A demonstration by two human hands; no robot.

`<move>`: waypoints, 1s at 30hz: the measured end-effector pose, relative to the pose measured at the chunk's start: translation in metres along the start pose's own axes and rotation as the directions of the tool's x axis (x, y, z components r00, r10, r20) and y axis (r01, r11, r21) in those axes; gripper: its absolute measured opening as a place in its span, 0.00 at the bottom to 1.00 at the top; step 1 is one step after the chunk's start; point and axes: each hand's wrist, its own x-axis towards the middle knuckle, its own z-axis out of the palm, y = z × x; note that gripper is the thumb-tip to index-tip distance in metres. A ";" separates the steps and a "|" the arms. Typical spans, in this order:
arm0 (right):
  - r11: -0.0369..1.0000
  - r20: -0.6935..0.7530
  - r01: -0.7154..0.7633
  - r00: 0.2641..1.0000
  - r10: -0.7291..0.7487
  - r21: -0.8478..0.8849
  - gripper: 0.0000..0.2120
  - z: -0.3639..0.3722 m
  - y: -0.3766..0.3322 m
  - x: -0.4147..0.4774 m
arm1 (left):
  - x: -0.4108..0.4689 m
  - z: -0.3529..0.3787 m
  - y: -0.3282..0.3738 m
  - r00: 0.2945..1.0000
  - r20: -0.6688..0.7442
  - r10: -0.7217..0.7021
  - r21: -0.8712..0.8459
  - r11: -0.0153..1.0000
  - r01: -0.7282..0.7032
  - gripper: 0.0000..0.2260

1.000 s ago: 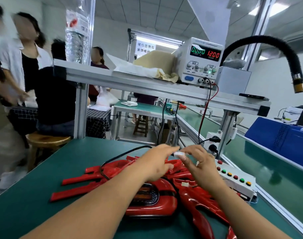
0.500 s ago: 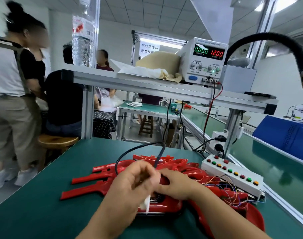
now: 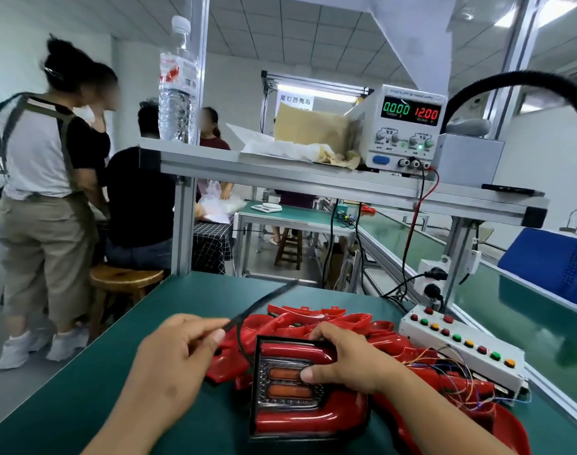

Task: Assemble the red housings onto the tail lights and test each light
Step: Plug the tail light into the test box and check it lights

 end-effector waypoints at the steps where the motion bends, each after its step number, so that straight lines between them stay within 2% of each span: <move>1: 0.999 -0.012 0.011 1.000 -0.010 0.033 0.31 0.000 0.001 -0.002 | 0.006 0.000 -0.002 0.998 -0.064 -0.010 0.005 1.000 0.010 0.09; 4: 0.973 -0.029 0.052 0.999 -0.046 0.224 0.27 -0.003 0.001 -0.010 | 0.022 0.003 -0.005 0.988 -0.154 -0.021 -0.010 1.000 0.019 0.09; 6: 0.907 -0.054 0.090 0.996 -0.074 0.412 0.19 -0.006 0.001 -0.017 | 0.029 0.008 -0.004 0.991 -0.135 -0.015 -0.050 0.999 0.008 0.10; 8: 0.833 -0.139 0.140 0.987 -0.077 0.535 0.15 -0.008 -0.001 -0.022 | 0.031 0.018 -0.001 0.994 -0.108 -0.025 -0.124 0.992 0.011 0.12; 11: 0.628 -0.285 0.219 0.959 0.004 0.747 0.11 -0.009 -0.008 -0.023 | 0.025 0.042 0.000 0.994 -0.077 -0.080 -0.271 0.961 0.056 0.14; 13: 0.451 -0.304 0.237 0.949 0.081 0.861 0.10 -0.011 -0.017 -0.022 | 0.020 0.059 0.005 0.989 0.000 -0.148 -0.393 0.910 0.136 0.13; 17: 0.199 -0.165 0.132 0.973 0.159 0.971 0.18 -0.005 -0.031 -0.016 | 0.014 0.083 0.015 0.991 0.020 -0.135 -0.419 0.899 0.131 0.14; 19: 0.104 -0.101 0.086 0.983 0.150 0.991 0.21 -0.001 -0.036 -0.015 | 0.011 0.091 0.018 0.989 0.009 -0.146 -0.451 0.882 0.134 0.18; 20: 0.079 -0.088 0.077 0.985 0.149 0.994 0.22 0.001 -0.039 -0.014 | 0.009 0.095 0.020 0.987 0.019 -0.158 -0.481 0.864 0.148 0.22; 22: 0.065 -0.106 0.096 0.980 0.169 0.993 0.25 0.005 -0.046 -0.013 | 0.002 0.103 0.027 0.982 0.079 -0.174 -0.620 0.762 0.185 0.26; 25: 0.097 -0.158 0.142 0.972 0.176 0.985 0.28 0.008 -0.051 -0.010 | -0.007 0.107 0.033 0.980 0.162 -0.119 -0.801 0.563 0.201 0.18; 26: 0.115 -0.160 0.142 0.973 0.166 0.983 0.28 0.008 -0.052 -0.011 | -0.008 0.107 0.031 0.971 0.213 -0.112 -0.801 0.549 0.239 0.17; 27: 0.132 -0.161 0.141 0.973 0.162 0.981 0.27 0.008 -0.052 -0.012 | -0.009 0.104 0.026 0.962 0.262 -0.080 -0.759 0.599 0.256 0.16; 28: 0.148 -0.172 0.148 0.972 0.161 0.978 0.27 0.006 -0.052 -0.013 | -0.008 0.098 0.023 0.944 0.330 -0.028 -0.674 0.693 0.256 0.14; 30: 0.185 -0.198 0.170 0.969 0.146 0.968 0.25 0.002 -0.051 -0.019 | -0.002 0.084 0.016 0.870 0.489 0.063 -0.534 0.810 0.242 0.15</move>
